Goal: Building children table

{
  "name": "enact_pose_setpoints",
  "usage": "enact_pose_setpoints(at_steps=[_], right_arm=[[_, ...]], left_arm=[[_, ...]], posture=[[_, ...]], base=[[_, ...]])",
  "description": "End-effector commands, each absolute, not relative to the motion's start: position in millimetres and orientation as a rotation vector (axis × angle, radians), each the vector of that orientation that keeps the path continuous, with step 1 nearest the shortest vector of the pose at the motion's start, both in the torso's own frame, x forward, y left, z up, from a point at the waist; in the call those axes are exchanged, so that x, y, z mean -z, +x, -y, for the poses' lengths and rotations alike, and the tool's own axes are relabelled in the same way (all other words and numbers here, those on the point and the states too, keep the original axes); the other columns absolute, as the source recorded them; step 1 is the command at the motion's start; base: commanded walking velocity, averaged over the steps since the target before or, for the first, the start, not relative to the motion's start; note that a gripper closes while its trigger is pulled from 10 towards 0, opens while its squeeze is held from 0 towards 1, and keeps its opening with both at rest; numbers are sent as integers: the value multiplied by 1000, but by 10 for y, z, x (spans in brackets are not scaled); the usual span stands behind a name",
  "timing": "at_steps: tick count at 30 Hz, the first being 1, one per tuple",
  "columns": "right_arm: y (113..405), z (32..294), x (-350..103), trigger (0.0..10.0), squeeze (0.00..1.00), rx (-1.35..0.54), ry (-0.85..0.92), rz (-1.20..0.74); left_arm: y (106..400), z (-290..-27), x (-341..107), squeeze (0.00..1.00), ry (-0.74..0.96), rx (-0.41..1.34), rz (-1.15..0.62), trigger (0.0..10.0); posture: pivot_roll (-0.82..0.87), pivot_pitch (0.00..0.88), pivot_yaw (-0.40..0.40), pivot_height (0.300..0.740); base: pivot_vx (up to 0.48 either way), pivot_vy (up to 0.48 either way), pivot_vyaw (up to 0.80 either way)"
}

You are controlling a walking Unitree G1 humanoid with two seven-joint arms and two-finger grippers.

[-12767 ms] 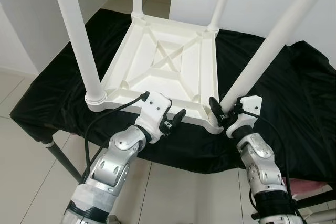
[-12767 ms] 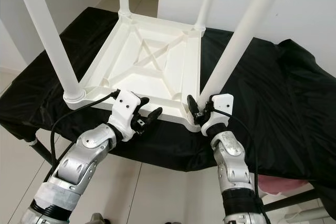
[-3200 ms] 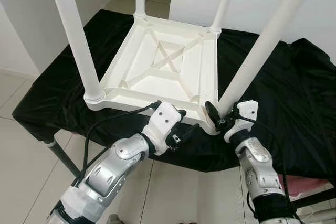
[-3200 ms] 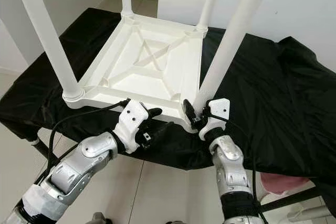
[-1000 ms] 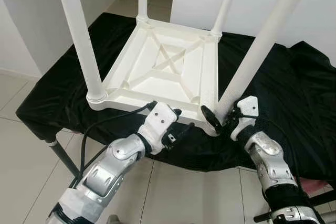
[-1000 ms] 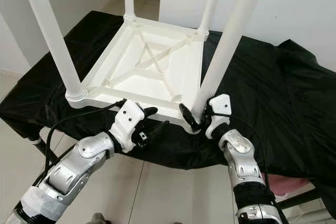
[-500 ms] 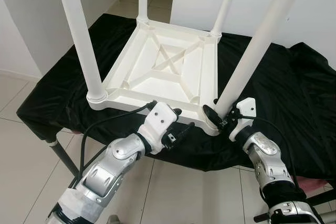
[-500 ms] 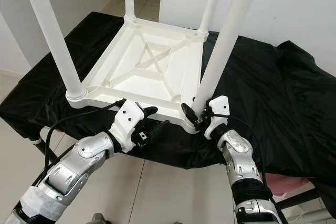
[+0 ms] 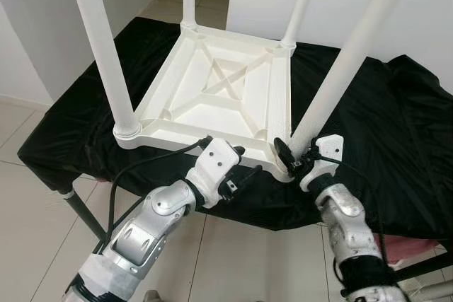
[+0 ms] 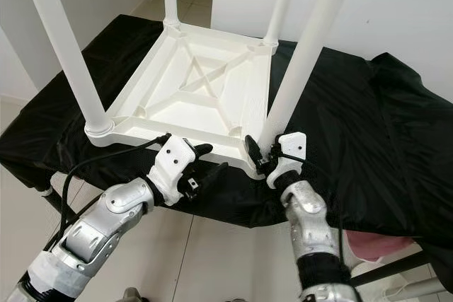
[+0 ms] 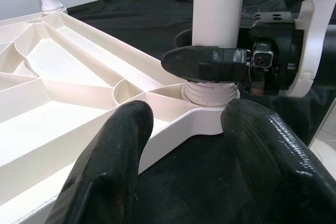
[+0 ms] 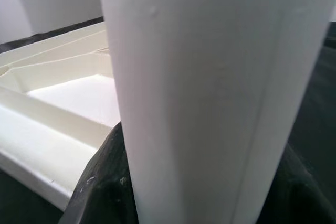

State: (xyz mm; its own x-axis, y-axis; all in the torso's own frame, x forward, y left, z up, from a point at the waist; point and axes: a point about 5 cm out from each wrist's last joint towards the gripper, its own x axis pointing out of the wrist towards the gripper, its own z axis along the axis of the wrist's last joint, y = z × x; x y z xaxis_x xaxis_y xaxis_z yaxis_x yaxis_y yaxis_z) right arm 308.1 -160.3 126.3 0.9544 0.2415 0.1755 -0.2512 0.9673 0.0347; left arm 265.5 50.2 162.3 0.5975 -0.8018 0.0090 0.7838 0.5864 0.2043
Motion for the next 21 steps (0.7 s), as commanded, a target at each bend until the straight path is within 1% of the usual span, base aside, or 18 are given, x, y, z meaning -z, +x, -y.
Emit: enact_pose_setpoints(at_steps=[1,3,4,5,9,12,15,19,21], right_arm=[[3028,1633,-1210,10000,0,-129,89,144],[3003,1610,-1204,10000,0,-96,95,141],[2972,1530,-1176,10000,0,-72,118,125],[2972,1530,-1176,10000,0,-72,118,125],[2935,1219,-1184,10000,0,-56,203,115],[2936,1142,-1218,10000,0,-71,212,121],[2935,1142,-1231,10000,0,-66,205,120],[2934,1224,-1244,10000,0,-30,189,117],[2928,1224,-1252,10000,0,-28,197,119]], left_arm=[[2597,-475,-1593,0,189,1002,83,10000],[2593,-477,-1593,0,188,1002,83,10000],[2592,-481,-1591,0,185,999,81,10000],[2592,-481,-1591,0,185,999,81,10000],[2585,-463,-1590,0,178,996,82,10000],[2583,-455,-1591,0,176,999,82,10000],[2586,-455,-1590,0,177,1000,82,10000],[2615,-487,-1606,0,188,996,85,10000],[2619,-491,-1606,0,189,994,84,10000]], posture=[[42,100,-78,740],[42,100,-78,740],[41,103,-79,740],[41,103,-79,740],[40,103,-76,740],[39,103,-74,740],[39,103,-74,740],[40,103,-70,740],[40,103,-70,740]], base=[[0,0,0],[0,0,0],[0,0,0],[0,0,0],[0,0,0],[0,0,0],[0,0,0],[0,0,0],[0,0,0]])
